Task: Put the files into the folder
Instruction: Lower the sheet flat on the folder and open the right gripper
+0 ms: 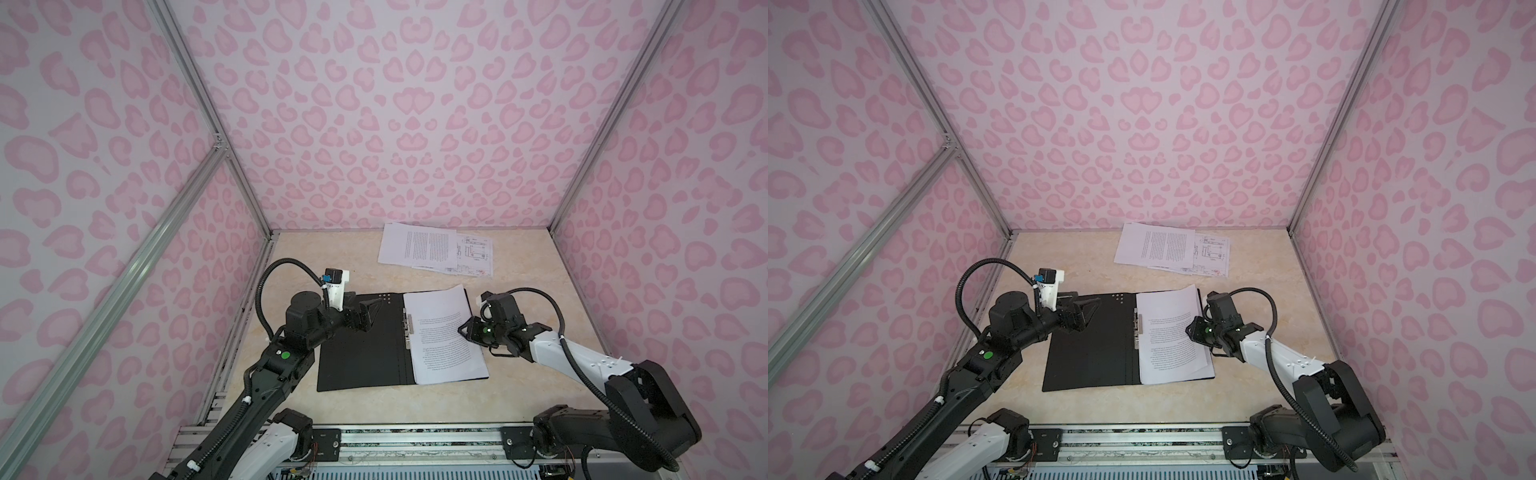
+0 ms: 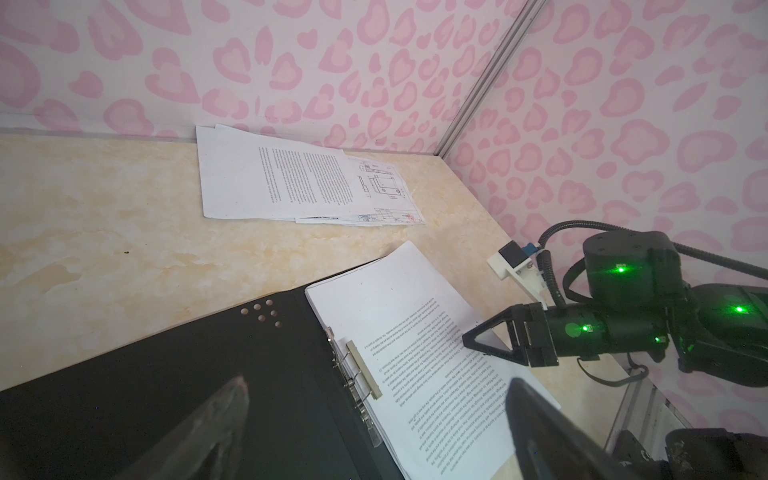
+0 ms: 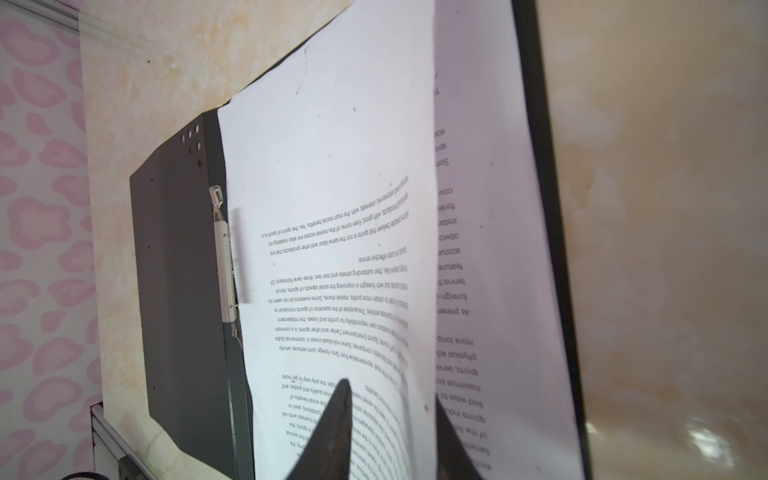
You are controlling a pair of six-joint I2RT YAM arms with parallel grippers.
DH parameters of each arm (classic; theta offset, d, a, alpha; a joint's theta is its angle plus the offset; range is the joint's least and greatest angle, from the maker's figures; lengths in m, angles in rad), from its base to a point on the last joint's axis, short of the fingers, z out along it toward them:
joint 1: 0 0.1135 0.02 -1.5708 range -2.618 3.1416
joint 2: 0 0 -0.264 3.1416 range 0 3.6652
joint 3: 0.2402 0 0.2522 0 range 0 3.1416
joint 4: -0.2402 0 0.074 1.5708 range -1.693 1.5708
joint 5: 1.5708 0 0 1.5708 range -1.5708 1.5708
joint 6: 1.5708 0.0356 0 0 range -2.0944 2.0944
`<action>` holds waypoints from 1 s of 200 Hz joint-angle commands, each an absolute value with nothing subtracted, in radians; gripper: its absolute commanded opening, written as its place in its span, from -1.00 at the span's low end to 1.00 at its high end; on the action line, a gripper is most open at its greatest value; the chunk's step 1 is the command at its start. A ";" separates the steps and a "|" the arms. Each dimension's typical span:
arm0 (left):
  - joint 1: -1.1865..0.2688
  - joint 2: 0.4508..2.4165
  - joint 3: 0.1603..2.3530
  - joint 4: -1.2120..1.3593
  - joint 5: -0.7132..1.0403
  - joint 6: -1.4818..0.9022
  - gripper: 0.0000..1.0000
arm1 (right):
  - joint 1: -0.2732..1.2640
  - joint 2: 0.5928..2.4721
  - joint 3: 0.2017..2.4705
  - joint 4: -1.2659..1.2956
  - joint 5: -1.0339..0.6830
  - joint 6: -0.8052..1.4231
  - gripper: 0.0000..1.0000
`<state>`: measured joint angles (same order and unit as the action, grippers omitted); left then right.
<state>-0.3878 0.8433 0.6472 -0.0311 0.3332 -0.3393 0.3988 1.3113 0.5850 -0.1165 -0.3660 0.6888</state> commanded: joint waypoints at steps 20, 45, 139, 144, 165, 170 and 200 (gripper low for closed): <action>-0.387 0.841 0.661 -0.020 0.331 -0.338 0.95 | 0.407 1.299 0.580 -0.167 -0.304 0.697 -0.15; -0.387 0.839 0.661 -0.021 0.330 -0.338 0.96 | 0.414 1.296 0.593 -0.236 -0.245 0.700 -0.02; -0.389 0.836 0.660 -0.022 0.328 -0.338 0.96 | 0.424 1.323 0.606 -0.334 -0.153 0.721 0.26; -0.387 0.836 0.660 -0.024 0.328 -0.339 0.96 | 0.425 1.324 0.604 -0.329 -0.156 0.724 0.26; -0.388 0.836 0.659 -0.023 0.330 -0.339 0.96 | 0.430 1.330 0.600 -0.310 -0.169 0.732 0.25; -0.389 0.836 0.659 -0.023 0.330 -0.339 0.96 | 0.434 1.331 0.600 -0.308 -0.171 0.734 0.24; -0.388 0.837 0.659 -0.023 0.329 -0.339 0.95 | 0.439 1.333 0.599 -0.294 -0.182 0.733 0.21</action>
